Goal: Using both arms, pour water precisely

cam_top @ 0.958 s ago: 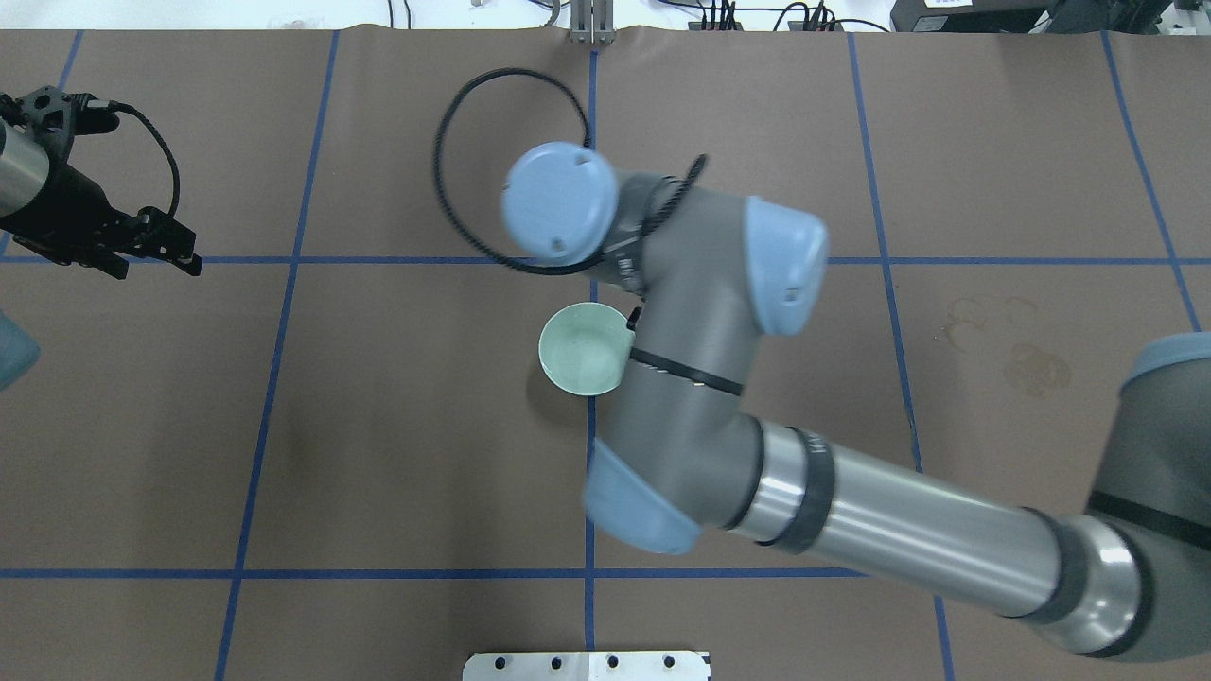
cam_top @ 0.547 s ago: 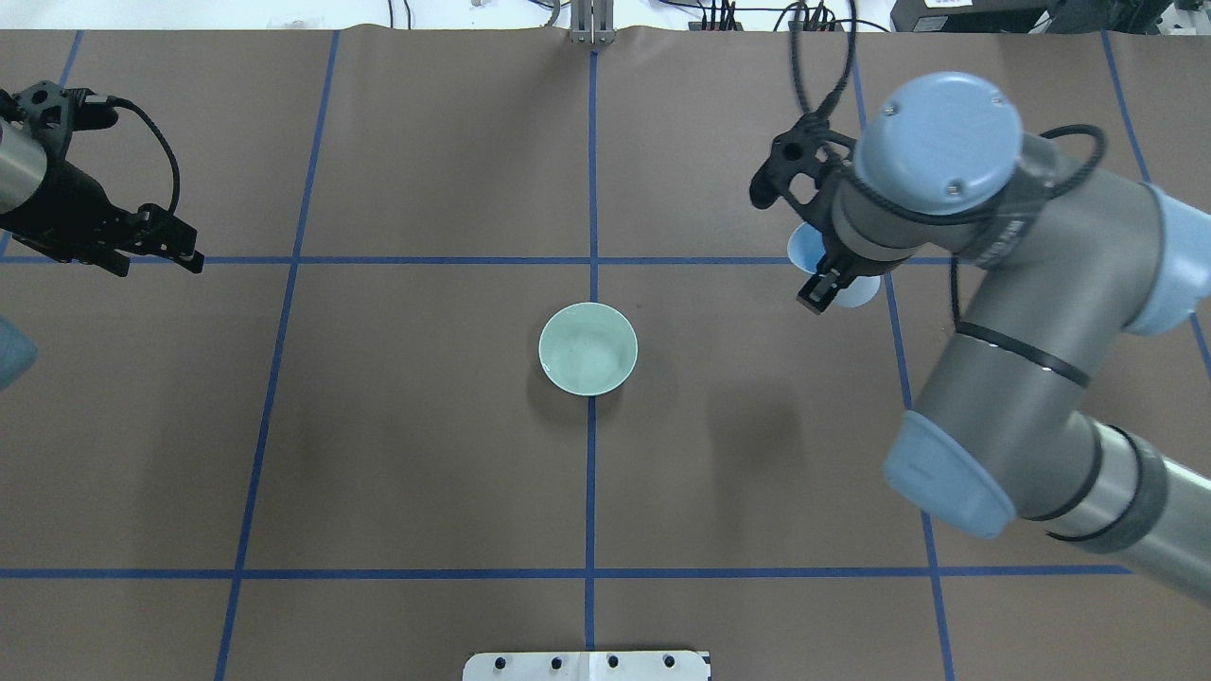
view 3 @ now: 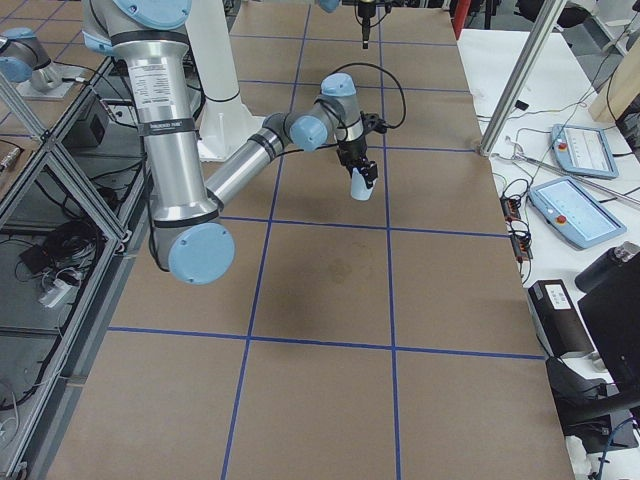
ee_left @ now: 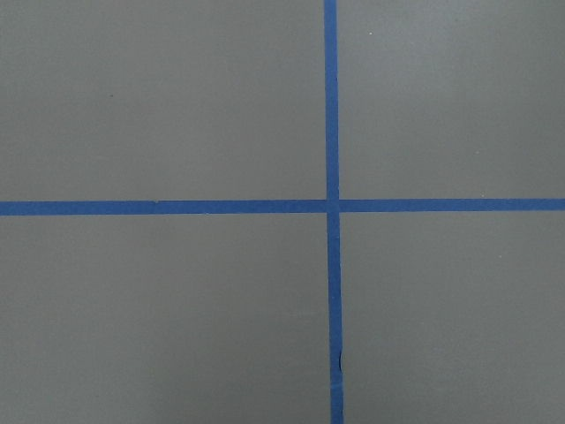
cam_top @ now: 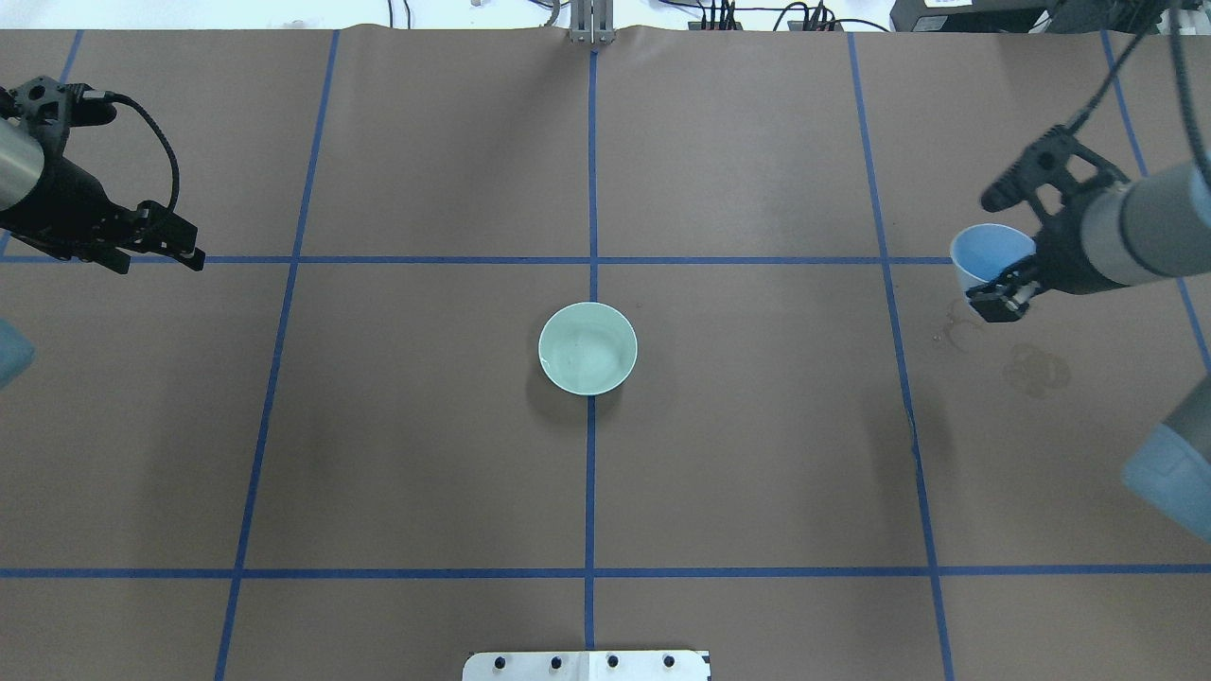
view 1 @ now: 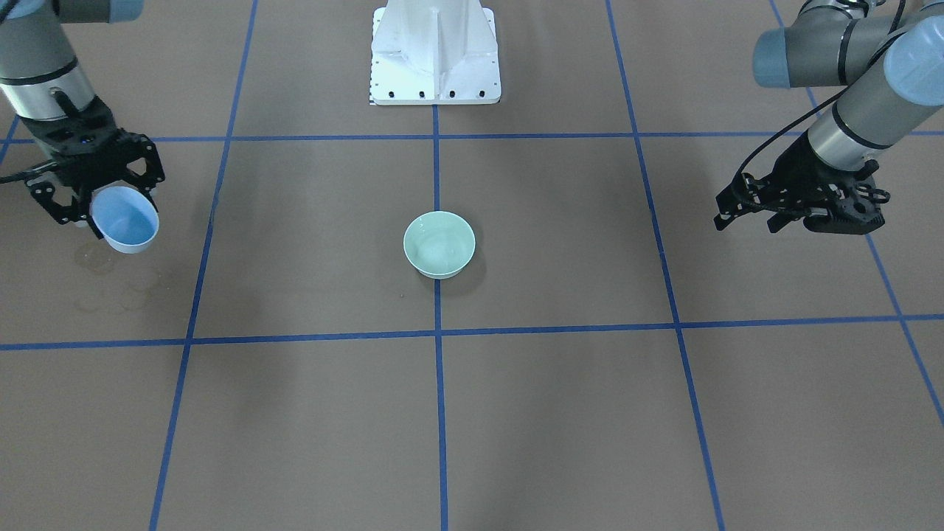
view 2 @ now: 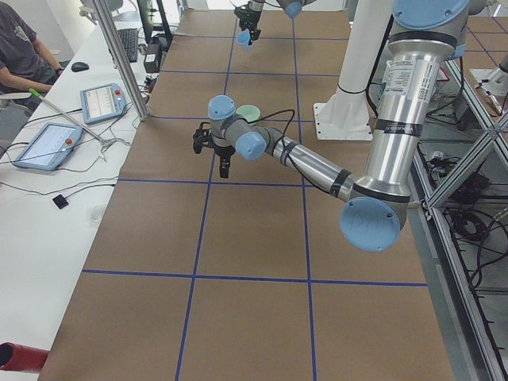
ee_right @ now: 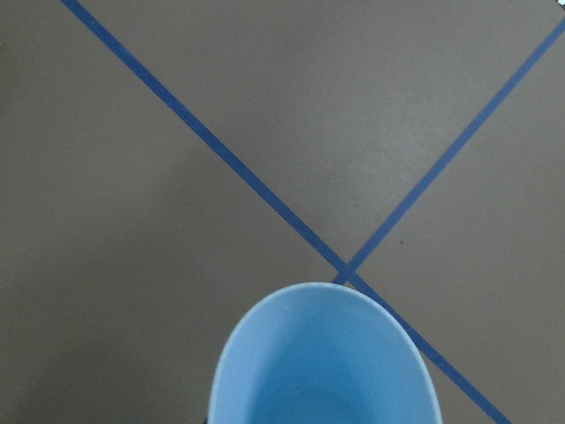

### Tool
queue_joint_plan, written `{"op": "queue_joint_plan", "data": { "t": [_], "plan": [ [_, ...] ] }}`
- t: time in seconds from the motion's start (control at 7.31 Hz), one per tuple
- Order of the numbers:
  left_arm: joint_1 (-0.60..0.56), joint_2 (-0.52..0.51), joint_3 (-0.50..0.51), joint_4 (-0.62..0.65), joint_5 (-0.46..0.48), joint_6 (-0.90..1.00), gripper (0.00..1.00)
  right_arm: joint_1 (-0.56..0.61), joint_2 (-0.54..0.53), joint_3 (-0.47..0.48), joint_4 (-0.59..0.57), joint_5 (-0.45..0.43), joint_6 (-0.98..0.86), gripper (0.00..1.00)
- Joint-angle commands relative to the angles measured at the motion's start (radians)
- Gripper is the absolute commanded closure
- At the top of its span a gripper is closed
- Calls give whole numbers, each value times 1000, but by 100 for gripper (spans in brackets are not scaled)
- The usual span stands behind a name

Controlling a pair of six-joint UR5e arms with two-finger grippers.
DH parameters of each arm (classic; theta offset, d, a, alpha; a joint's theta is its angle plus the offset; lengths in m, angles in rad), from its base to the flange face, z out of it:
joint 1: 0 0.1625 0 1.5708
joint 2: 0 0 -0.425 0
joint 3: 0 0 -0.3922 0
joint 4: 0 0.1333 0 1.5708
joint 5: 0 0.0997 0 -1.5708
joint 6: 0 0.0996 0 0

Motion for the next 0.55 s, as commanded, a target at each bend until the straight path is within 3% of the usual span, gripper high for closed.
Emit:
{"op": "queue_joint_plan", "data": {
  "t": [0.0, 0.14, 0.27, 0.41],
  "plan": [
    [0, -1, -5, 0, 1, 0, 7, 75, -194, -111, 445, 76, 167, 100],
    [0, 0, -5, 0, 1, 0, 7, 74, -209, -176, 593, 75, 362, 100],
    [0, 0, -5, 0, 0, 0, 7, 73, -209, -257, 720, 73, 446, 100],
    [0, 0, -5, 0, 1, 0, 7, 73, -211, -305, 754, 70, 458, 100]
  ]
}}
